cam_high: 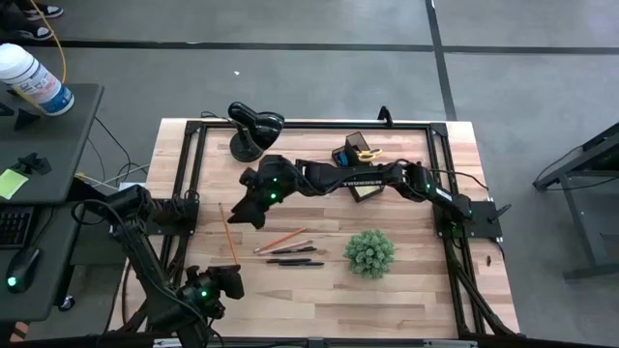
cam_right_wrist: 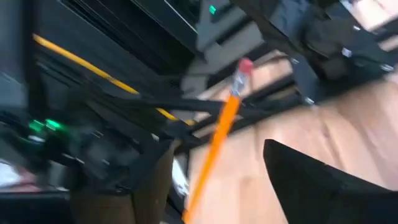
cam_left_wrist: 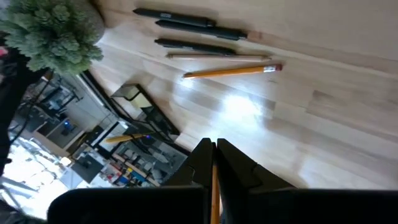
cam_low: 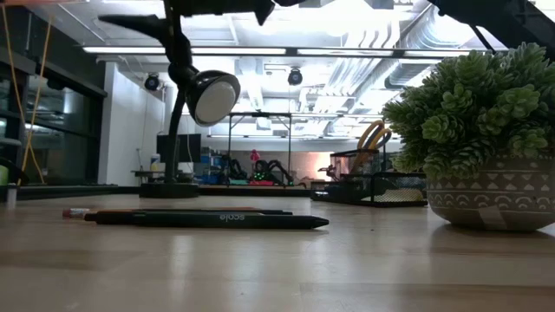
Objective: Pick and place office supplies into organizer
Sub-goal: Put the bottom orange pencil into the desk organizer
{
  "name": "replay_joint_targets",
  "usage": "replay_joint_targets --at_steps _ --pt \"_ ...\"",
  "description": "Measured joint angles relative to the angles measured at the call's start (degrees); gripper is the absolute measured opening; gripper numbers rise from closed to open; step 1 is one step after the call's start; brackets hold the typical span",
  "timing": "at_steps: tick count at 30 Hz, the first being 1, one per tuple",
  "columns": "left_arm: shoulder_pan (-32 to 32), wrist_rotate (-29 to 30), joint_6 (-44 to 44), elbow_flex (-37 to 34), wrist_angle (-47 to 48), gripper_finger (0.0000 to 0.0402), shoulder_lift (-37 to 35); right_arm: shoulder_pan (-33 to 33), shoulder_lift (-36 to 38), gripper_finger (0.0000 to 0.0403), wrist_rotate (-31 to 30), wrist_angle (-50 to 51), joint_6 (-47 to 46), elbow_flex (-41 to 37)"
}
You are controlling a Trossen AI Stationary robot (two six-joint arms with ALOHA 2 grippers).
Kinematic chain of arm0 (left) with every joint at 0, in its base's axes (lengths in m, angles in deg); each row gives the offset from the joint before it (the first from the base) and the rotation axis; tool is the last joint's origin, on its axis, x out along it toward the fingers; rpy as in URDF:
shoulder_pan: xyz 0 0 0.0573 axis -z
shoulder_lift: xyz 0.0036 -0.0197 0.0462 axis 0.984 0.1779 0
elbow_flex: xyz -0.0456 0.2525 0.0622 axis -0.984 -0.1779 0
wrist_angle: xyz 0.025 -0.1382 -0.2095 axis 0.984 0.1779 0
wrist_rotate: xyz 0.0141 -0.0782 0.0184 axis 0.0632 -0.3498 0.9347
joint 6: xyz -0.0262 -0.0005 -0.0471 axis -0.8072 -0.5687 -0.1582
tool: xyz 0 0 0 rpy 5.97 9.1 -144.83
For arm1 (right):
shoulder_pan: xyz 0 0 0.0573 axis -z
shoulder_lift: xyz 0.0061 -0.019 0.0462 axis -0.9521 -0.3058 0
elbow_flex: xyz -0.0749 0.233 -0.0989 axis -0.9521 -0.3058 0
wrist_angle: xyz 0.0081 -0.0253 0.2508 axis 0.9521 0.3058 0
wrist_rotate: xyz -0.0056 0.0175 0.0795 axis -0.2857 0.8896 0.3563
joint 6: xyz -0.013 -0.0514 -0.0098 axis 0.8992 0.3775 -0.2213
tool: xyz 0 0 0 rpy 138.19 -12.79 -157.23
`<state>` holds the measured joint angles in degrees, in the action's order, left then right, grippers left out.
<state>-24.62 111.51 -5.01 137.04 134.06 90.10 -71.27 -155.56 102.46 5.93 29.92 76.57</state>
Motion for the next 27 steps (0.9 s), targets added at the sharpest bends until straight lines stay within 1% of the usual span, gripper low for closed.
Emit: replay_joint_targets --at_steps 4,9,15,23,27 --pt "-0.07 1.04 1.77 -0.02 0.17 0.0000 0.00 0.25 0.00 0.0267 0.56 -4.12 -3.77 0.00" --pt "-0.07 2.61 2.98 -0.02 0.26 0.0000 0.00 0.03 0.00 0.0267 0.37 -4.04 -4.00 0.00" --pt "-0.07 3.04 3.99 -0.02 0.33 0.0000 0.00 -0.59 0.00 0.0268 -2.60 -4.25 -3.50 0.00" --pt "-0.09 5.00 5.96 -0.02 0.31 0.0000 0.00 -0.65 0.00 0.0257 -2.80 -4.33 -3.39 0.00" --pt "-0.09 5.38 6.71 -0.02 0.26 0.0000 0.00 -0.69 0.00 0.0239 -2.85 -5.22 -3.39 0.00"
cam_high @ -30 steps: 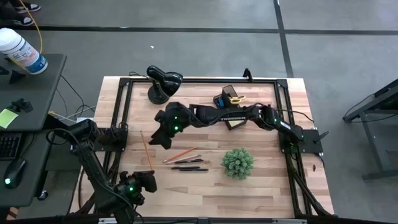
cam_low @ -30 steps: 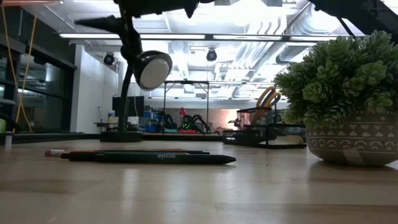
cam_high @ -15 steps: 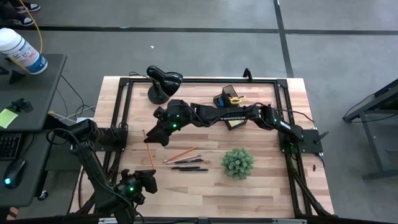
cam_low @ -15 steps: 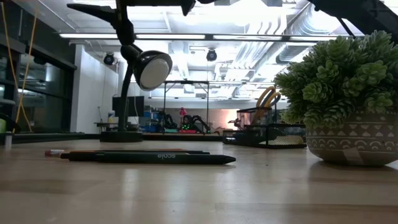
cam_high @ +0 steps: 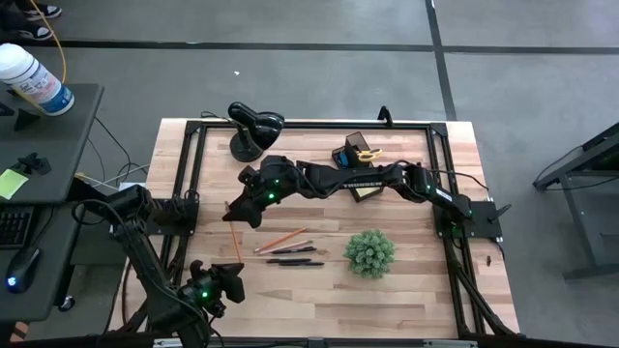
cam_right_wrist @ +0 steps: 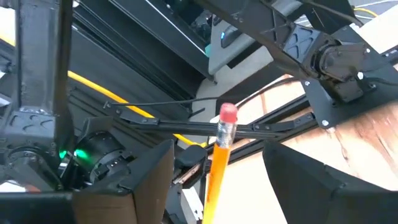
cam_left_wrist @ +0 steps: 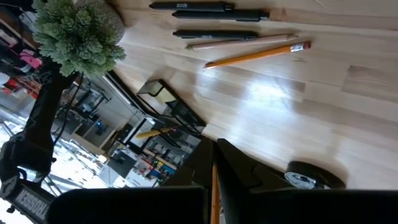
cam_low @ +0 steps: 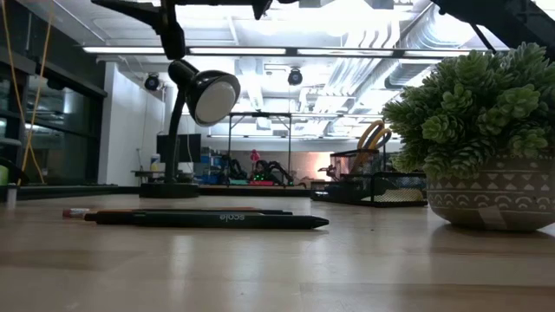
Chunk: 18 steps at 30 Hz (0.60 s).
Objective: Pick and place office supplies into organizer
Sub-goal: Put the bottom orange pencil into the desk organizer
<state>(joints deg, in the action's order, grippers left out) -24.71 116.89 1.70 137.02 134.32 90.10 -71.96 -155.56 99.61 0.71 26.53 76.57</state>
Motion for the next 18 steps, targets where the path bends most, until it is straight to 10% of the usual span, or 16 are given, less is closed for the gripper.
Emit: replay_joint_targets --at_steps 18 --pt "-2.32 0.19 0.31 0.00 -0.09 0.0000 0.00 0.00 0.00 0.0035 0.48 -0.78 -0.44 0.00"
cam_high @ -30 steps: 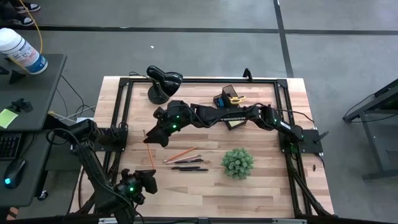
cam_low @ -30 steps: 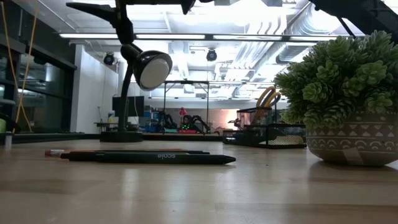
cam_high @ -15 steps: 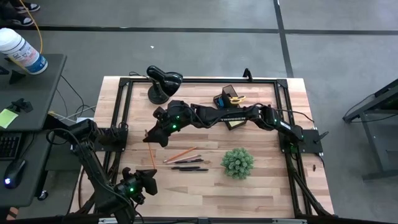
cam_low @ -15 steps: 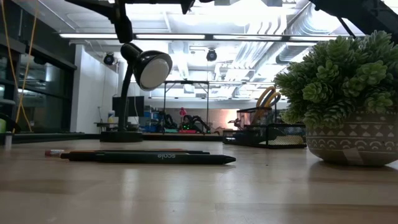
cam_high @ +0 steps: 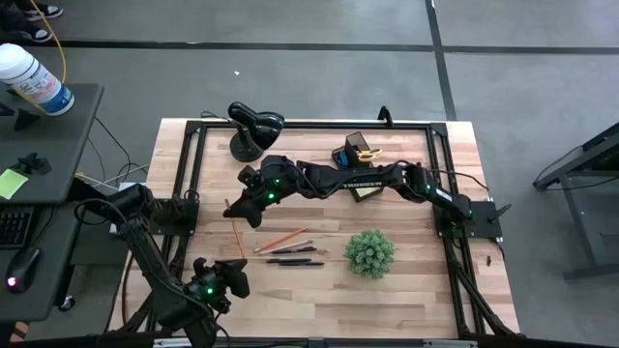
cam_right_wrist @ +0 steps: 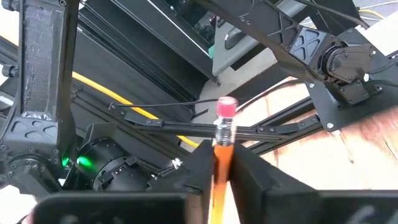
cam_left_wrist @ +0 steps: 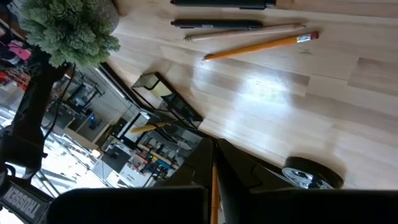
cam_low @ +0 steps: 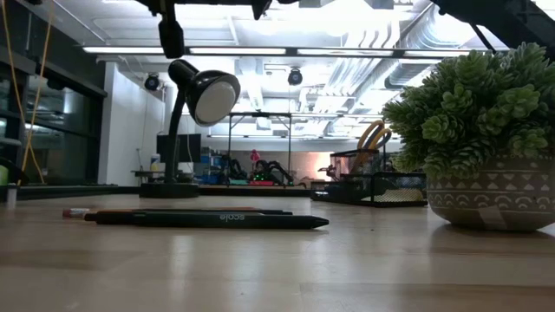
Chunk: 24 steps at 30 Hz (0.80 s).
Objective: Pick and place office supplies into organizer
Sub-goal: Put the bottom orange pencil into the desk organizer
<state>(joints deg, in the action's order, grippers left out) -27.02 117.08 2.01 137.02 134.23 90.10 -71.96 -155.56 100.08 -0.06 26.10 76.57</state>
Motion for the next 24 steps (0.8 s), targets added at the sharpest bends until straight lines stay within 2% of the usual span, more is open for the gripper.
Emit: replay_joint_targets --at_steps 2,11,24 --pt "0.02 -0.01 -0.01 0.00 -0.11 0.0000 0.00 -0.02 0.00 0.0020 0.08 -0.02 0.02 0.00" --pt "0.16 0.78 -0.10 0.00 -0.48 0.0003 0.00 -0.02 0.00 0.0023 0.37 -0.43 0.59 0.00" --pt "0.18 1.30 -0.24 0.00 -0.34 0.0033 0.00 0.28 0.00 0.0021 1.38 -2.25 1.38 0.00"
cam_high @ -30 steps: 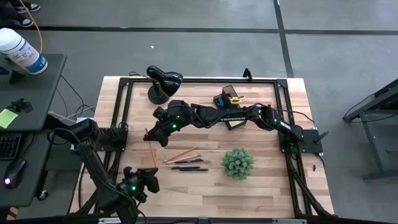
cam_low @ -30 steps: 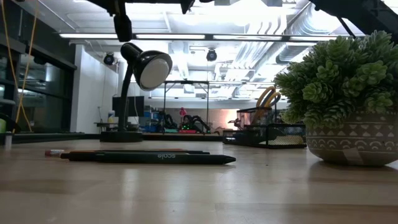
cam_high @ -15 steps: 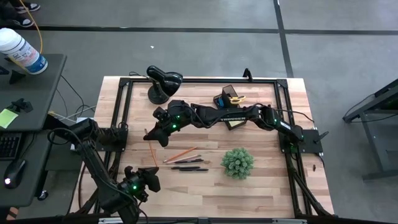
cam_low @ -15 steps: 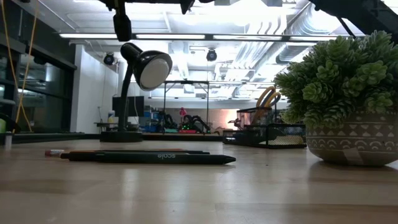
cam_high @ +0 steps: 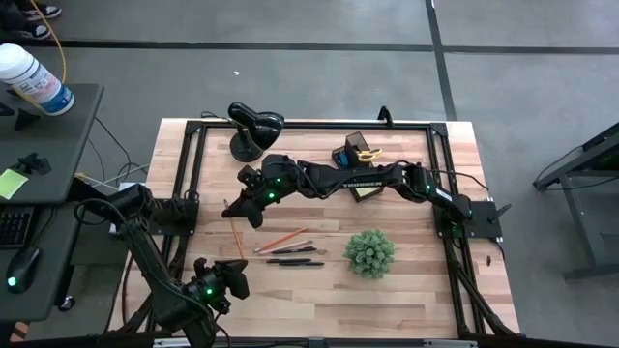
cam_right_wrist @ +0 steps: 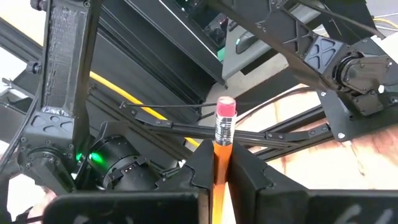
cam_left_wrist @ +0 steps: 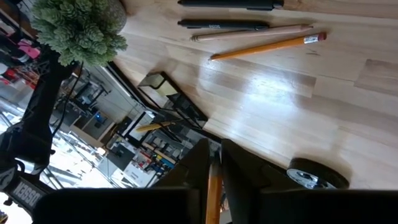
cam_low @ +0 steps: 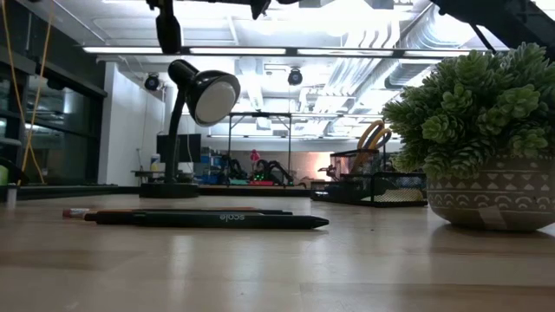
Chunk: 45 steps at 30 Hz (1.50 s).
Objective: Pick and place office supplies into organizer
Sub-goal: Put the bottom orange pencil into the desk organizer
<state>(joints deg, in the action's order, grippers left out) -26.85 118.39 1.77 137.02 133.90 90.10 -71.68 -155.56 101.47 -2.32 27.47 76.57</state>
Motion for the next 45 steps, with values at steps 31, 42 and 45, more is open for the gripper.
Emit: replay_joint_targets --at_steps 31,42,45 --pt "-2.81 -6.55 -38.38 4.96 -5.23 0.0083 0.00 11.61 19.30 0.0021 -34.14 40.16 29.62 0.14" --pt "-9.70 -2.74 -55.78 4.96 -1.93 0.0083 0.04 13.19 21.51 0.0021 -56.35 60.69 29.30 0.02" --pt "-11.34 -2.74 -58.58 4.96 -1.99 0.0083 0.07 13.93 21.51 0.0021 -58.85 61.41 29.56 0.02"
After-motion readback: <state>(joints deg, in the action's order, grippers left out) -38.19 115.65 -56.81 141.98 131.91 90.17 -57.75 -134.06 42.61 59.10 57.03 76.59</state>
